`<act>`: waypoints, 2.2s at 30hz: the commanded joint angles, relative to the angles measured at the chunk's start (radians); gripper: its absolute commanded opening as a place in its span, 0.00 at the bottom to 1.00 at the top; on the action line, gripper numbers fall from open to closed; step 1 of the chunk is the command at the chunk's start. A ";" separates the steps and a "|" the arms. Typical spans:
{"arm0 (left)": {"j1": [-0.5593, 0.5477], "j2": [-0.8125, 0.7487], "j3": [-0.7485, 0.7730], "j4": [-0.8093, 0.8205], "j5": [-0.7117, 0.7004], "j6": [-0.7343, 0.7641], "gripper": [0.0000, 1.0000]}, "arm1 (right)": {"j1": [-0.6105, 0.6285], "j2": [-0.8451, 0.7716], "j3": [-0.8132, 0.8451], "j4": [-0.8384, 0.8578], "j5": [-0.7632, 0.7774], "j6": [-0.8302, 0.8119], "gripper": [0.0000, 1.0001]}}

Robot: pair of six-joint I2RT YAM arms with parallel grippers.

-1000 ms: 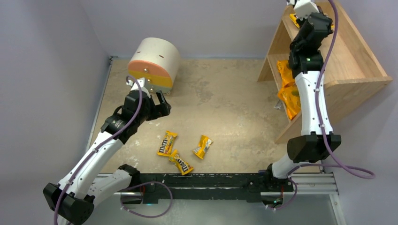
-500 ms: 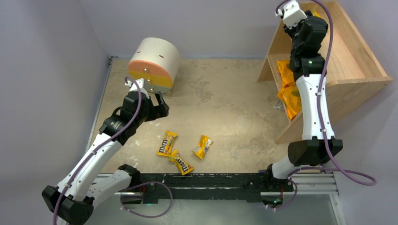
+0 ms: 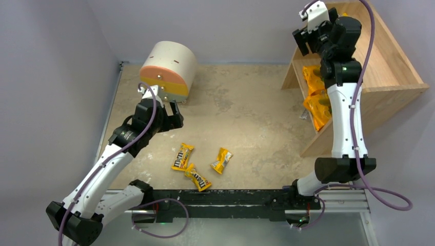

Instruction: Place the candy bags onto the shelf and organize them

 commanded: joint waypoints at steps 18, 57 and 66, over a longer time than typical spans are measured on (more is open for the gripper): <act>0.003 -0.076 -0.077 0.062 -0.035 -0.032 1.00 | 0.339 -0.330 -0.553 0.194 -0.095 0.981 0.99; 0.003 -0.081 -0.182 0.097 0.009 -0.044 1.00 | 1.321 0.145 -0.982 0.130 0.583 1.140 0.73; 0.003 -0.111 -0.189 0.103 0.008 -0.044 1.00 | 1.320 0.164 -1.026 0.133 0.623 1.200 0.25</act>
